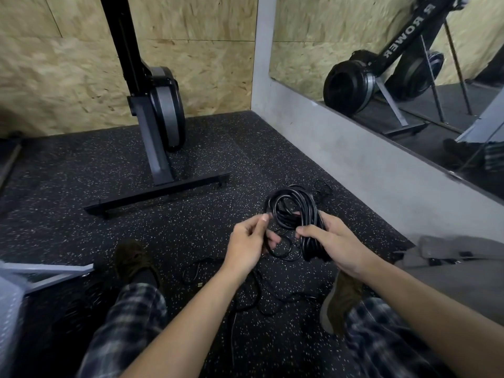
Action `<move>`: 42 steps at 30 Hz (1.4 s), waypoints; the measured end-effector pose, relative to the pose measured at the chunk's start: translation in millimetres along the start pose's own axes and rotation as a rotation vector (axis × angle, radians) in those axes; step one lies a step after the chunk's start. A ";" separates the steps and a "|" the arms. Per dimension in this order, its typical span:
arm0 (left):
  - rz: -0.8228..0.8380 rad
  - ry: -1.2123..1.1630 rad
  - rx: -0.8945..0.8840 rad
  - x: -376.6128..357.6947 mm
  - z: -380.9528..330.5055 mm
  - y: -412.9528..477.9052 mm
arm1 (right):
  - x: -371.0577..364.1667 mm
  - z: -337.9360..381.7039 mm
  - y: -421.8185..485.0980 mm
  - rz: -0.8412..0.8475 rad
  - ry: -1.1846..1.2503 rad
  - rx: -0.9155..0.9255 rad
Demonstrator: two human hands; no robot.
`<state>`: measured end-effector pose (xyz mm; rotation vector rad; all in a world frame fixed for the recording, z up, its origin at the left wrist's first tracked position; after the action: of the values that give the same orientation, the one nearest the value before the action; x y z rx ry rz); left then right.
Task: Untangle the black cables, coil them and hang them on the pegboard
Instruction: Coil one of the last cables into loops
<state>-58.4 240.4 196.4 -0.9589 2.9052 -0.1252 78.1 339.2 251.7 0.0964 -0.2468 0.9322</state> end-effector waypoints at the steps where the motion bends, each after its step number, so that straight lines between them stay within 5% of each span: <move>1: 0.049 -0.001 0.011 -7.0 1.2 -2.0 | 1.8 0.5 0.7 -0.029 0.006 0.010; 7: 0.190 0.128 -0.010 -25.6 8.1 -7.4 | 8.5 -4.2 2.6 -0.155 0.057 -0.001; 12: 0.154 0.268 -0.123 -25.2 -0.7 -14.4 | 10.7 -9.8 1.2 -0.238 0.056 -0.012; 15: 0.124 0.162 -0.107 -21.5 -5.8 -19.2 | 13.7 -8.3 1.1 -0.278 -0.011 0.014; 21: 0.110 0.098 -0.091 -16.9 -10.6 -23.9 | -1.9 -14.5 -0.7 -0.138 -0.045 -0.018; 31: -0.173 0.303 -0.231 9.1 -24.7 -22.6 | -10.7 -9.1 -2.4 -0.036 0.001 -0.058; 42: 0.079 0.744 -0.372 -8.1 -6.5 -9.4 | 30.8 -1.1 0.0 -0.169 0.313 -0.123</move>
<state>-47.1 238.0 204.3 -1.0073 3.7466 0.0927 95.9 363.5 258.4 -0.1407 -0.0047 0.7494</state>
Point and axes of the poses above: each hand's wrist, its own y-axis towards the middle knuckle, its own x-axis out of the back of the hand, z = x × y, the point moved 9 cm from there along y, towards the middle knuckle, and after that the axes turned 2 degrees about x, right-handed, at the moved point
